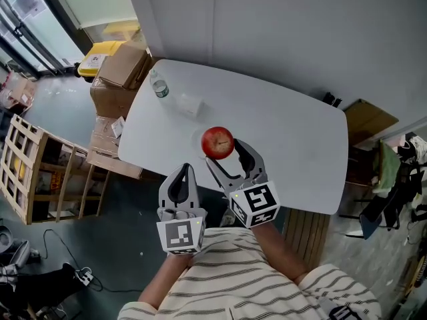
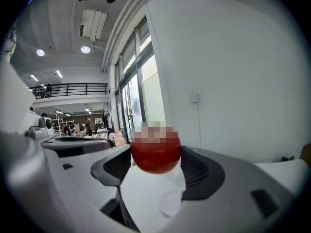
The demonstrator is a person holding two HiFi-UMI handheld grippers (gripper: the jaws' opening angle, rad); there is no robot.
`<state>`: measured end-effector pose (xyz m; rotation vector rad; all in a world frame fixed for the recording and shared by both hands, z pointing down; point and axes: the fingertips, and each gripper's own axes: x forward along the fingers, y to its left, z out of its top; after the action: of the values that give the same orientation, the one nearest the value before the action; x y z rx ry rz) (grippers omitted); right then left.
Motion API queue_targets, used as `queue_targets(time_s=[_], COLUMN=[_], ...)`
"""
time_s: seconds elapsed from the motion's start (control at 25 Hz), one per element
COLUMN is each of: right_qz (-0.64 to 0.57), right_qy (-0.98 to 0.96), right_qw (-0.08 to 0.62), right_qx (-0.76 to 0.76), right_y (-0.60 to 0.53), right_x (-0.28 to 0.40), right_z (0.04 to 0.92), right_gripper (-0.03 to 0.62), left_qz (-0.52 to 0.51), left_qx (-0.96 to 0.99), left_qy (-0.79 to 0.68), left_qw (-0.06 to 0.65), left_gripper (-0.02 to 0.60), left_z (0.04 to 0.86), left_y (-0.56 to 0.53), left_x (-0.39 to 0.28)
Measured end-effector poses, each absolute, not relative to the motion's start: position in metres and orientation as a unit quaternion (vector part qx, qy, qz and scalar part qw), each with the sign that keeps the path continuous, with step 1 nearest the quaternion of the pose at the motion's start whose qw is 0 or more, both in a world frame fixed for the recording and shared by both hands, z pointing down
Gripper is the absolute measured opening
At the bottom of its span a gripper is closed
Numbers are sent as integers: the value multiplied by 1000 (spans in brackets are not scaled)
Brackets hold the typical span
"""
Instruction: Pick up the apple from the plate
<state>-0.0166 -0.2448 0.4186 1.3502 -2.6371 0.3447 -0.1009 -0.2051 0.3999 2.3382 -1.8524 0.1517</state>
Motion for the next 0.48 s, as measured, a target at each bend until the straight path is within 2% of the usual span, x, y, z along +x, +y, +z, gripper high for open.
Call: queue_targets(time_s=[0.48], right_qz=[93], right_qy=[-881], right_qw=[77], right_qx=[457], right_y=[-247], right_x=[-16], right_z=[397], right_gripper=[328], left_qz=[29], left_qx=[790], left_qy=[-609], left_qw=[62], left_gripper=[5], left_z=[389], left_y=[-216], left_x=[-98])
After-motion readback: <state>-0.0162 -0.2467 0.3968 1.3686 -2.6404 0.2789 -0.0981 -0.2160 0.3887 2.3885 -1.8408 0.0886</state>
